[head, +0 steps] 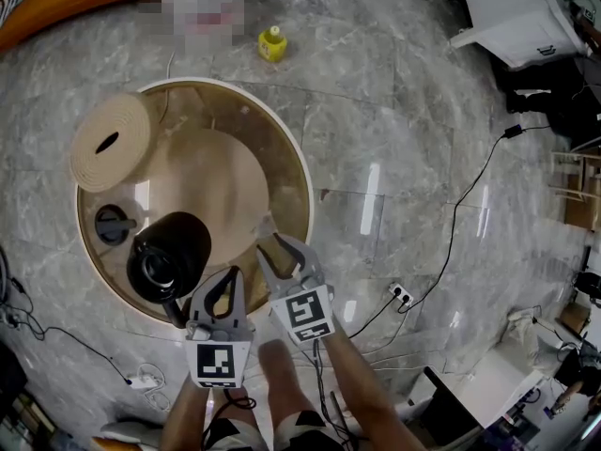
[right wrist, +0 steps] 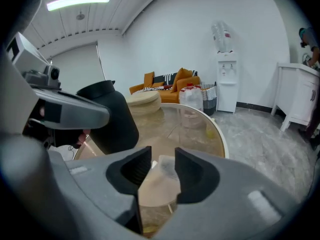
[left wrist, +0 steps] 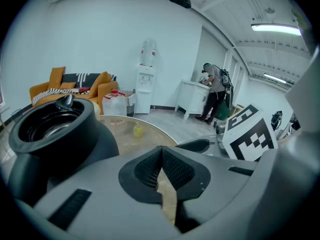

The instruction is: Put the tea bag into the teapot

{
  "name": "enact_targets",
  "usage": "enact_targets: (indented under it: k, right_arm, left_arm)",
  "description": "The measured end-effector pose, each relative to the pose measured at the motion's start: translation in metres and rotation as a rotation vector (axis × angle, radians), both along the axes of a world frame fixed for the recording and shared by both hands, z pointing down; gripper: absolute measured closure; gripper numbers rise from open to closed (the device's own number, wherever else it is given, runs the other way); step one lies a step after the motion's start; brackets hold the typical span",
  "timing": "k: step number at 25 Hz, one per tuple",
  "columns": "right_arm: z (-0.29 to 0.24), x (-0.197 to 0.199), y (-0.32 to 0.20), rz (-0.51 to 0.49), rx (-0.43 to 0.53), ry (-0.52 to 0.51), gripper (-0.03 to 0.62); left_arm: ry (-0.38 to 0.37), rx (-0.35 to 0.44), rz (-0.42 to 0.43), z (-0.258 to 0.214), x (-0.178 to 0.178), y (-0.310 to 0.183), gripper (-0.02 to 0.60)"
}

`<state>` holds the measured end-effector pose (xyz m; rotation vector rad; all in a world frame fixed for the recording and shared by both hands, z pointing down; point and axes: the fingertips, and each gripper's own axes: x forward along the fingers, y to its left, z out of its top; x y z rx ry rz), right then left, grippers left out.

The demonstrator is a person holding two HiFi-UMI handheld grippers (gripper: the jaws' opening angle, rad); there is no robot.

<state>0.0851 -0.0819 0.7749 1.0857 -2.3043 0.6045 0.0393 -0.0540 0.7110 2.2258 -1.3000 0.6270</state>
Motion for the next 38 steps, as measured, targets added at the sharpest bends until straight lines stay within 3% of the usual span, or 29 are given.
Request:
enact_targets:
  k: [4, 11, 13, 16, 20, 24, 32, 38]
  right_arm:
    - [0.019, -0.006, -0.003, -0.02, -0.024, 0.02, 0.445]
    - [0.038, -0.007, -0.004, -0.028, -0.052, 0.057, 0.449]
    - [0.039, -0.006, -0.007, -0.022, -0.044, 0.073, 0.529]
    - [0.041, -0.005, -0.009, -0.023, -0.045, 0.089, 0.58]
    - [0.043, -0.005, -0.008, -0.023, -0.053, 0.081, 0.589]
    - [0.042, -0.004, -0.011, -0.015, -0.042, 0.08, 0.592]
    - [0.005, 0.01, -0.013, 0.02, -0.003, 0.055, 0.592]
    - [-0.048, 0.026, -0.011, 0.064, 0.035, 0.039, 0.592]
  left_arm:
    - [0.019, -0.027, -0.03, -0.001, 0.001, -0.002, 0.566]
    - [-0.006, -0.002, 0.009, 0.008, -0.005, -0.003, 0.566]
    - [0.005, -0.015, -0.001, 0.008, -0.006, -0.004, 0.566]
    - [0.014, -0.023, -0.007, 0.009, -0.006, -0.005, 0.566]
    - [0.039, -0.067, -0.048, 0.008, -0.006, -0.005, 0.566]
    - [0.029, -0.052, -0.031, 0.011, -0.007, -0.008, 0.566]
    - [0.038, -0.038, -0.026, -0.012, -0.001, -0.013, 0.566]
    - [0.008, 0.049, 0.05, -0.051, 0.005, -0.013, 0.566]
